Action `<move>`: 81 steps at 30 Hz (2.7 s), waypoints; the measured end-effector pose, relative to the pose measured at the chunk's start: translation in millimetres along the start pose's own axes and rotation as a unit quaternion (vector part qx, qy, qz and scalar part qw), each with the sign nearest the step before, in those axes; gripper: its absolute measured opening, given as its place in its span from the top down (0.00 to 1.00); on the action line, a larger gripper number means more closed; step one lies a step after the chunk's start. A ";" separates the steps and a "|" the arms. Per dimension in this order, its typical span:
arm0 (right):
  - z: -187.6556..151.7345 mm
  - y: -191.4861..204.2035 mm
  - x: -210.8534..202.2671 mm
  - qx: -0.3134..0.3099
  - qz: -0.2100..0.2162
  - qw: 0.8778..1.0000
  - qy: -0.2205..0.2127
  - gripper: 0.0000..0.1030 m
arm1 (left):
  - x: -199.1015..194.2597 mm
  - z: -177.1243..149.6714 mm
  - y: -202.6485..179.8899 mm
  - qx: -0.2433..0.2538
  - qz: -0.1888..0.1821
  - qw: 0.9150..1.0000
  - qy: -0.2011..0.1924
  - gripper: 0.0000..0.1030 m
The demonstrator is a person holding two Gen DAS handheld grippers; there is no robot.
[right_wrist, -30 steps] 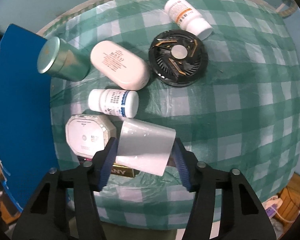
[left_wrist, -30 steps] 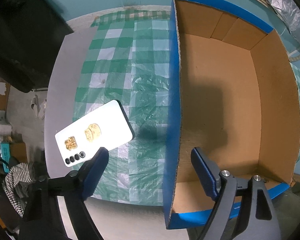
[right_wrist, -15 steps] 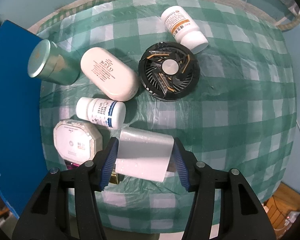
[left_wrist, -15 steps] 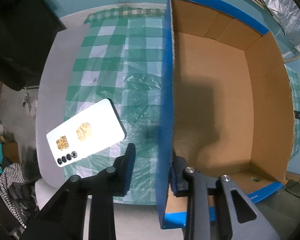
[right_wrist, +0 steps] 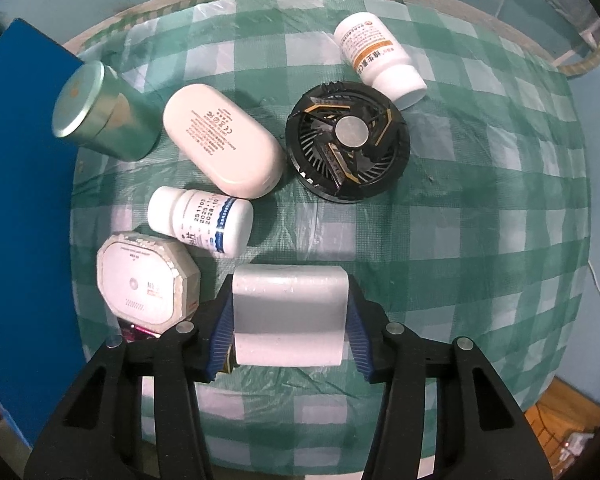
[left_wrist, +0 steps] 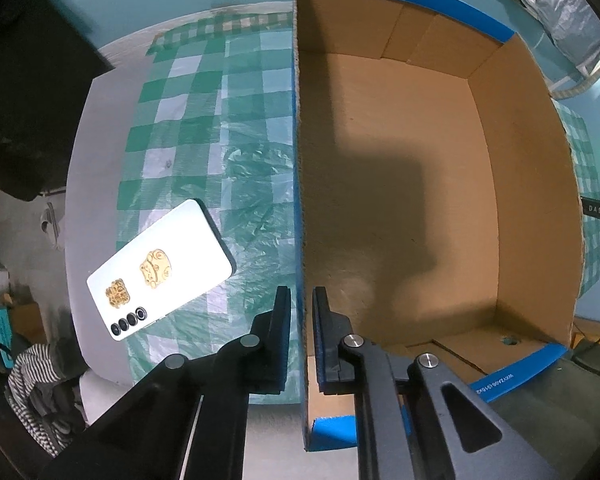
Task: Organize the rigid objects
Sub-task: 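Lift the white charger with the right tool and carry it over the box, then open the right tool to drop the charger into the box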
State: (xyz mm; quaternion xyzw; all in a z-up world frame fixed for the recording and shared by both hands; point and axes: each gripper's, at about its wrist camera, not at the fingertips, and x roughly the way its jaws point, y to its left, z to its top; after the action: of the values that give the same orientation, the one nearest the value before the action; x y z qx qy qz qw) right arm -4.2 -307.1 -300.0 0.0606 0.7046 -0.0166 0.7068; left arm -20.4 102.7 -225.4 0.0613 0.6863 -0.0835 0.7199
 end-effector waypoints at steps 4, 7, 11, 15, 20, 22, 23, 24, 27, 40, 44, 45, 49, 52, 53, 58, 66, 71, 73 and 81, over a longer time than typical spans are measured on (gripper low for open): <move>-9.3 -8.0 -8.9 -0.006 0.007 1.000 -0.002 0.52 | -1.8 -1.3 1.3 0.006 -0.006 1.000 -0.001 0.90; -12.0 -13.5 -18.2 -0.011 0.011 1.000 -0.006 0.52 | -0.7 -1.6 1.7 0.007 -0.002 1.000 0.002 0.90; -14.0 -16.8 -34.4 -0.018 0.014 1.000 -0.014 0.52 | -1.0 -1.6 1.3 0.008 -0.005 1.000 0.002 0.90; -3.0 -5.3 -49.5 -0.025 0.016 0.999 -0.021 0.52 | -2.1 -1.8 0.2 0.011 -0.008 1.000 0.000 0.90; 6.7 1.8 -68.4 -0.033 0.019 0.999 -0.026 0.52 | -3.0 -2.4 -1.8 0.014 -0.005 1.000 0.001 0.90; 14.7 7.0 -69.9 -0.038 0.021 0.999 -0.027 0.52 | -3.3 -1.9 -1.8 0.013 -0.007 1.000 0.001 0.90; 11.5 12.6 -75.4 -0.041 0.021 0.999 -0.028 0.52 | -3.4 -1.9 -1.1 0.012 -0.007 1.000 0.002 0.90; 10.3 15.0 -77.3 -0.044 0.022 0.998 -0.029 0.52 | -3.6 -1.7 -0.4 0.012 -0.009 1.000 0.002 0.90; 8.0 21.2 -75.9 -0.052 0.026 0.998 -0.033 0.52 | -3.6 -0.6 -0.9 0.011 -0.003 1.000 0.002 0.90; 37.9 74.2 -126.2 -0.122 0.044 0.990 -0.062 0.52 | -1.2 -1.3 -4.7 0.022 0.007 1.000 0.004 0.90; 47.4 92.5 -136.2 -0.145 0.051 0.986 -0.070 0.52 | -3.1 -2.3 -5.7 0.023 0.006 1.000 0.000 0.90; 49.1 96.8 -138.2 -0.151 0.052 0.985 -0.071 0.52 | -3.5 -2.5 -5.3 0.022 0.004 1.000 -0.001 0.90; 57.4 117.1 -143.4 -0.175 0.055 0.980 -0.076 0.52 | -3.5 -2.0 -4.8 0.018 0.004 1.000 0.000 0.90; 62.9 134.7 -146.6 -0.196 0.056 0.976 -0.081 0.52 | -3.1 -2.1 -5.2 0.017 0.004 1.000 0.001 0.90; 64.6 140.8 -147.7 -0.203 0.058 0.974 -0.082 0.52 | -2.7 -2.4 -5.0 0.016 0.005 1.000 0.001 0.90; 73.4 171.4 -145.1 -0.238 0.057 0.966 -0.084 0.52 | -2.3 -3.2 -6.4 0.018 0.007 1.000 0.000 0.90; 80.5 217.1 -120.3 -0.298 0.047 0.951 -0.069 0.52 | -2.4 -5.6 -3.9 0.011 0.007 1.000 -0.003 0.90; 82.7 233.5 -99.5 -0.319 0.040 0.946 -0.051 0.52 | -3.0 -6.1 -4.5 0.011 0.007 1.000 -0.004 0.90; 83.8 237.7 -90.7 -0.322 0.037 0.945 -0.043 0.52 | -3.9 -5.9 -4.5 0.013 0.008 1.000 -0.005 0.90; 86.3 242.9 -62.8 -0.324 0.027 0.946 -0.021 0.52 | -6.4 -5.7 -4.6 0.014 0.008 1.000 -0.008 0.90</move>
State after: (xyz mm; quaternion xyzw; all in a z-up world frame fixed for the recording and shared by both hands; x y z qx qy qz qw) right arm 107.6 -79.4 -222.3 -0.1529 0.6550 0.2300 0.7034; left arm -27.2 99.5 -219.2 0.0760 0.6789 -0.0877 0.7250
